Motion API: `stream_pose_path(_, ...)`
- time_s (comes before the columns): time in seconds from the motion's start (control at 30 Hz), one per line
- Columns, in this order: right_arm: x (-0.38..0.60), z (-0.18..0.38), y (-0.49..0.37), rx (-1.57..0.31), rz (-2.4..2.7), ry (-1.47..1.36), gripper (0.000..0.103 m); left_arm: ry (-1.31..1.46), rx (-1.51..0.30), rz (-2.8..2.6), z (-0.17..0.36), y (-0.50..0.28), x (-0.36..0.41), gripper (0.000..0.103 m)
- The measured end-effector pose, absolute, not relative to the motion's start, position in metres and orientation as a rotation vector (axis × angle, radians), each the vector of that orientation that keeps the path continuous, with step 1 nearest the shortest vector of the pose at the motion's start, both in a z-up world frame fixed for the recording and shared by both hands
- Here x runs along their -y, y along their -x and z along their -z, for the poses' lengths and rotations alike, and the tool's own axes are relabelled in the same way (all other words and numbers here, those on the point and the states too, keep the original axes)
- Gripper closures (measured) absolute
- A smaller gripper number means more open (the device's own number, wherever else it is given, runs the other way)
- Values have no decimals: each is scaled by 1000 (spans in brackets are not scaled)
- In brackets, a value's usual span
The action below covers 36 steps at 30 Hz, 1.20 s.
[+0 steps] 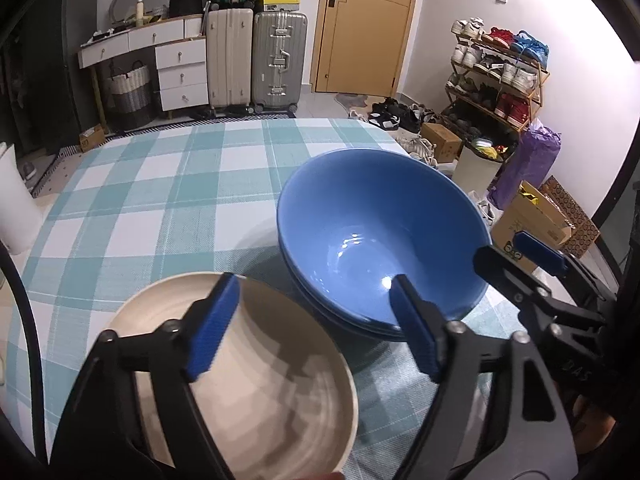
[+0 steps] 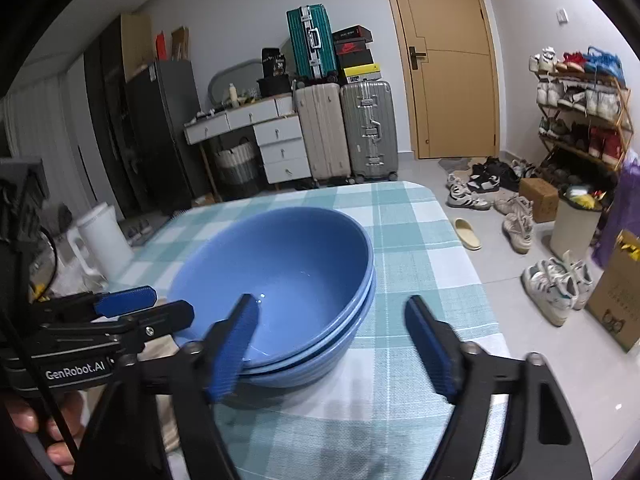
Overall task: Organize plates and bowls
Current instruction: 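Open both tools to release the three nested blue bowls, then close both tools on the rim of the nested blue bowl stack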
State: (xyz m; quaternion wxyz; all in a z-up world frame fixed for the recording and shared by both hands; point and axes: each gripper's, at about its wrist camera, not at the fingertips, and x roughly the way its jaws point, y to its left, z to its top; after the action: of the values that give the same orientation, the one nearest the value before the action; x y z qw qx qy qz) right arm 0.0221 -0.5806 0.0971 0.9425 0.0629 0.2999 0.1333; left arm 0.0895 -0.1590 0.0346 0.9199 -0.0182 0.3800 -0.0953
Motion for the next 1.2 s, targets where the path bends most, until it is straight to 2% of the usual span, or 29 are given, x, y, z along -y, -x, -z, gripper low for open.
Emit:
stream_pose_path(0.13,583,-97,-23,-621,-269,-138,10,14,-785,202,-33,-91,160,19)
stream_pose_path(0.3,585,-96,-24,-621,-265,-168,2,3,-783,188,-32,-94,158,1)
stream_pose_path(1.0,589,-80,-38,-679,-284,-264,1,224,-863,215,-5,-137,119,1)
stream_pose_path(1.07,588,-79,-43,-688,-293,-279,1,249,-872,222,-2,-144,116,5)
stream_pose_path(1.17,586,-76,-48,-715,-310,-288,11,276,-882,231,2,-149,115,15)
stream_pose_path(1.2,585,-74,-51,-723,-315,-290,21,278,-888,234,4,-151,116,17)
